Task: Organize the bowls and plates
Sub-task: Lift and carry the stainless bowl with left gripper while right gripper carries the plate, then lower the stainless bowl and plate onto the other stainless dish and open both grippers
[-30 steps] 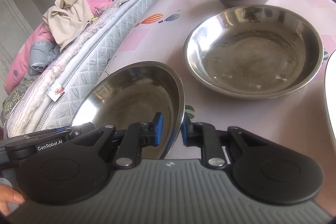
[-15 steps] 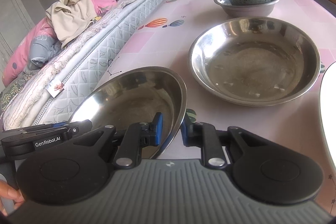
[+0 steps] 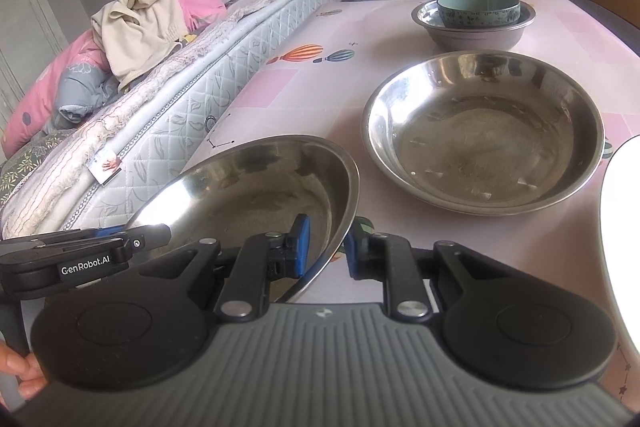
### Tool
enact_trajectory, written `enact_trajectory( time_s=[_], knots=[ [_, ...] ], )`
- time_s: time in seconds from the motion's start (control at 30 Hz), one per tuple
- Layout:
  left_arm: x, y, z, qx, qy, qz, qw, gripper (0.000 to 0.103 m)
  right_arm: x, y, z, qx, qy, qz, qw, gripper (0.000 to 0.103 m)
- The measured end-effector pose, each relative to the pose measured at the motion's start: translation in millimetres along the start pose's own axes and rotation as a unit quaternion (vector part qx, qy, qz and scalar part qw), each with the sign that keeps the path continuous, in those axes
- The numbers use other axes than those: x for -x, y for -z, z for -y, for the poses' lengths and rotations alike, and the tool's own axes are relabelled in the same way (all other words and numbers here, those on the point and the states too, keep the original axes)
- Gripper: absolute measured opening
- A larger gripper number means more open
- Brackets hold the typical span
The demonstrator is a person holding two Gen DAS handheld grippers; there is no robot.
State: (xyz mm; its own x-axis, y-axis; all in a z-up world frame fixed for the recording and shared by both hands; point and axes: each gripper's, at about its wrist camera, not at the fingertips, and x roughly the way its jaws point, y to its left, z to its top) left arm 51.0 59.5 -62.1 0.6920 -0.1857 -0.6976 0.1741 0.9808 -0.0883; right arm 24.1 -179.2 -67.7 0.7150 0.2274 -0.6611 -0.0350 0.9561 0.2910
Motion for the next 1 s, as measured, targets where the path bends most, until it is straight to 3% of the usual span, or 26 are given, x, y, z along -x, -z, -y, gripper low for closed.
enact_trajectory(
  time_s=[0.5,1.0],
  knots=[
    [7.9,-13.2,10.5,-0.020,0.008,0.020,0.9996,0.029,15.6,-4.3,3.2,-0.005,0.002,0.021,1.000,0.018],
    [-4.4,-37.3,76.1,-0.083,0.046,0.035,0.9949,0.029,47.3,-15.7,53.5,-0.055,0.031,0.063,0.996,0.018]
  ],
)
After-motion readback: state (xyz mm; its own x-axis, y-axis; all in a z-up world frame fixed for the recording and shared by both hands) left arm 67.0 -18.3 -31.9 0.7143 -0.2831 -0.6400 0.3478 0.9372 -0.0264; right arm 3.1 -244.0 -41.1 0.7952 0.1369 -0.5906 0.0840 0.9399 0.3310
